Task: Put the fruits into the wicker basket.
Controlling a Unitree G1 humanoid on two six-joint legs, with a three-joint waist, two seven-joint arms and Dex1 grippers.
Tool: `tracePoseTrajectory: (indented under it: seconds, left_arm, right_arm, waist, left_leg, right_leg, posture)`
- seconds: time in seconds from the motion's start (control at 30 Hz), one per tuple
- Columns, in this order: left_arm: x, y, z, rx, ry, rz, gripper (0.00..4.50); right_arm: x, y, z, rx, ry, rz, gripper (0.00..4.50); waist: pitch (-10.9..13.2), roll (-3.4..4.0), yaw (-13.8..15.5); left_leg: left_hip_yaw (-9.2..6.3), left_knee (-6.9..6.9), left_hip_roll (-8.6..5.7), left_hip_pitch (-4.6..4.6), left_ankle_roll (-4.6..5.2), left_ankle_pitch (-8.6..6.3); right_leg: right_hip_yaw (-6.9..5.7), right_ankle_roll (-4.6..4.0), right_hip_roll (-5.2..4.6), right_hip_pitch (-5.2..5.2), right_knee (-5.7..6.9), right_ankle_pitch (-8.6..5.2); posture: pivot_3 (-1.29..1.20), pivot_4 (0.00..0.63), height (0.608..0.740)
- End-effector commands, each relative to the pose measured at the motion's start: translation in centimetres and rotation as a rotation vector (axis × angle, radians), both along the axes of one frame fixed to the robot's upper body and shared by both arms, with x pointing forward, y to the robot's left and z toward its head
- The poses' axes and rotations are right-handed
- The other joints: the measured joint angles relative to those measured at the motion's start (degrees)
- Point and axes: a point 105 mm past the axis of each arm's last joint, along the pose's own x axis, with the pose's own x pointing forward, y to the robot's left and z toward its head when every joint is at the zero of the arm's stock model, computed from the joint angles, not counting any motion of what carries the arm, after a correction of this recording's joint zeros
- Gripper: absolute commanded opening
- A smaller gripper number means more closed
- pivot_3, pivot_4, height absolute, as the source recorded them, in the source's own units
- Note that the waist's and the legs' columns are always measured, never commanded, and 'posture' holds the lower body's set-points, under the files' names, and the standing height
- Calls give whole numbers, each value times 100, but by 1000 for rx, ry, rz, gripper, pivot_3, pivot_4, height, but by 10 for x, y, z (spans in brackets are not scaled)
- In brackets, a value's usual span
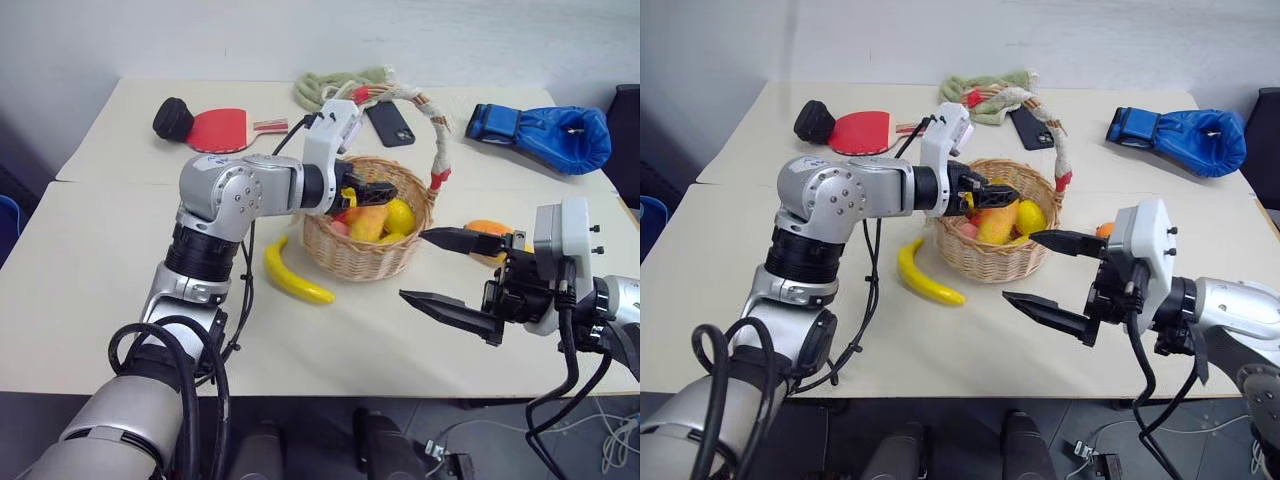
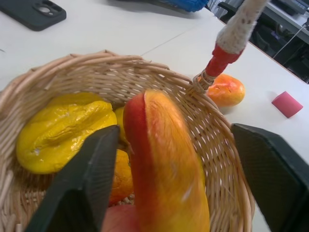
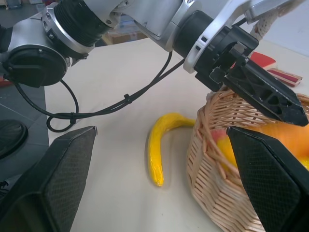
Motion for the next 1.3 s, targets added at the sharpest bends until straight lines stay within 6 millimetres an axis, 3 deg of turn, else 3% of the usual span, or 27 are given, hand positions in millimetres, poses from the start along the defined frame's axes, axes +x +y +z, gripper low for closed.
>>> tracePoseTrajectory:
  seconds: [0.03,0.13,0.27,0.37,0.5,0.67,0.7,0.73,0.87,1.0,1.07,1.17,1.3]
  left_arm:
    - [-13,19,19,-31,-27,-25,4485]
    - [-25,39,18,-21,-3,-36,4485]
    - [-37,86,26,-48,-5,45,4485]
    - [-38,138,33,92,-230,205,4485]
    - [-94,173,27,49,-100,7,4485]
    - [-129,222,5,168,51,43,4485]
    - [-135,226,3,157,85,36,4485]
    - [-139,228,2,149,113,26,4485]
    - [-150,217,-13,197,174,-52,4485]
    - [-117,206,-36,166,303,95,4485]
    - [-97,201,-44,103,327,157,4485]
    - [-69,199,-55,20,363,299,4485]
    - [-50,183,-72,-50,463,391,4485]
  right_arm:
    - [0,-5,9,-10,-56,-20,4500]
    - [2,-7,8,-19,-55,-22,4500]
    - [9,-11,3,-28,-47,-24,4500]
    - [16,-11,0,-20,-34,-3,4500]
    - [21,-8,-2,-12,-16,32,4500]
    - [28,-8,-4,-16,2,53,4500]
    - [29,-7,-4,-17,5,56,4500]
    - [29,-7,-4,-17,7,58,4500]
    - [29,-5,-4,-18,12,66,4500]
    - [28,-4,-3,-19,9,57,4500]
    - [26,-4,-3,-20,4,49,4500]
    - [22,-4,-2,-25,-7,37,4500]
    - [14,0,1,-27,-30,38,4500]
  waist:
    - [0,0,-10]
    - [-1,1,-20]
    - [0,1,-24]
    - [0,1,-66]
    - [2,1,-139]
    - [2,0,-151]
    - [3,0,-138]
    - [4,0,-115]
    - [5,0,-61]
    - [7,4,28]
    - [6,3,0]
    - [9,-2,-36]
    - [11,-4,-54]
  left_leg:
    - [0,0,0,2,1,0]
    - [1,-2,1,12,1,1]
    - [-3,1,2,13,-2,5]
    - [0,-1,3,18,-5,7]
    - [2,-10,5,23,-10,9]
    - [4,-9,6,25,-1,1]
    - [4,-9,6,24,-1,1]
    - [0,-9,6,23,-1,1]
    - [-2,-9,6,25,1,-1]
    - [-9,-7,4,29,4,-1]
    - [-17,-1,2,27,5,0]
    - [-18,-1,5,21,5,0]
    - [-18,-4,8,20,5,0]
  right_leg:
    - [0,0,0,0,2,0]
    - [2,0,1,1,12,0]
    - [1,0,1,1,22,-1]
    - [3,0,1,-1,25,0]
    - [4,-14,2,-2,33,-8]
    - [1,-35,-4,-2,29,-19]
    - [1,-42,-4,-4,30,-23]
    - [-4,-118,-6,-3,30,-64]
    - [-5,-133,-7,0,33,-72]
    - [-6,-125,-4,10,38,-68]
    - [-4,-22,0,13,44,-12]
    - [-3,-11,-1,5,68,-6]
    - [-5,-10,-7,0,69,-6]
  posture:
    - [0,150,740]
    - [0,150,740]
    - [0,150,740]
    - [0,150,740]
    - [0,150,740]
    - [0,150,740]
    - [0,150,740]
    - [0,150,740]
    - [0,150,740]
    - [0,150,740]
    - [0,150,740]
    - [0,150,740]
    - [0,150,740]
